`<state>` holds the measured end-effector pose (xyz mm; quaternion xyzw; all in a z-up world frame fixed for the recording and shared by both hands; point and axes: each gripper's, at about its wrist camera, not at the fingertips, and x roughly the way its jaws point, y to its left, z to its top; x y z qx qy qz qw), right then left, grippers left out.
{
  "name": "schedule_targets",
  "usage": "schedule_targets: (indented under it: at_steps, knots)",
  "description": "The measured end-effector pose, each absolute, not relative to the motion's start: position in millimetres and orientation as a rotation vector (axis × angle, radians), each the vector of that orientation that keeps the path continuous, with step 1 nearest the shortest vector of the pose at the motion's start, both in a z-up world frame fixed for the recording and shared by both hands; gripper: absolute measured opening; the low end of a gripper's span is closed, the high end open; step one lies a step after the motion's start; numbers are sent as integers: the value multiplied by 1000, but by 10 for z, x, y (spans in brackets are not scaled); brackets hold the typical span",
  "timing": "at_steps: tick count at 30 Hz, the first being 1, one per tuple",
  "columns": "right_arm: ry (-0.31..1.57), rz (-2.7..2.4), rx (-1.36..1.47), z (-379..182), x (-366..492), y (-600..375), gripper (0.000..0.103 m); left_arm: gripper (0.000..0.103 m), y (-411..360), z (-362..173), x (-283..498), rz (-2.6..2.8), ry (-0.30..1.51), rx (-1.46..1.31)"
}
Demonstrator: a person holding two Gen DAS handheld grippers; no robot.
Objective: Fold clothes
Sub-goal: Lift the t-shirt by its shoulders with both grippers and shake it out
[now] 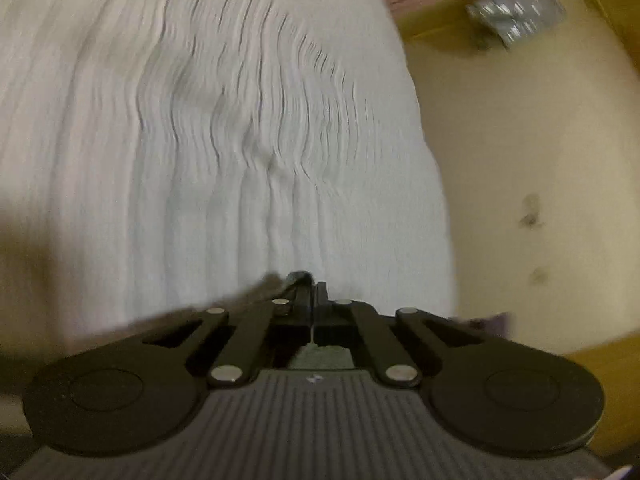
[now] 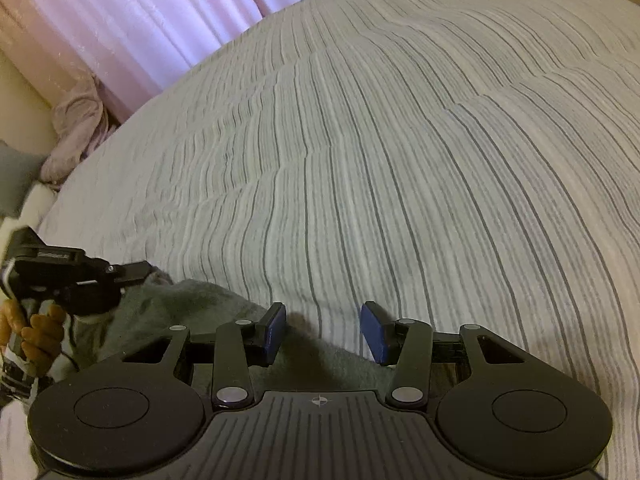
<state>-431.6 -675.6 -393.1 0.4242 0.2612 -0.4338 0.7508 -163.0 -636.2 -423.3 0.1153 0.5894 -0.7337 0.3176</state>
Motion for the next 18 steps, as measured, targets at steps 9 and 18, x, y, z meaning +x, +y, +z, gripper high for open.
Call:
schedule_targets:
  at_steps: [9, 18]
  knots:
    - [540, -886, 863, -3774, -3998, -6863, 45, 6, -6197, -4002, -1645, -1965, 1300, 391]
    - [626, -634, 757, -3748, -3362, -6623, 45, 8, -5387, -3503, -758, -1900, 1033, 362]
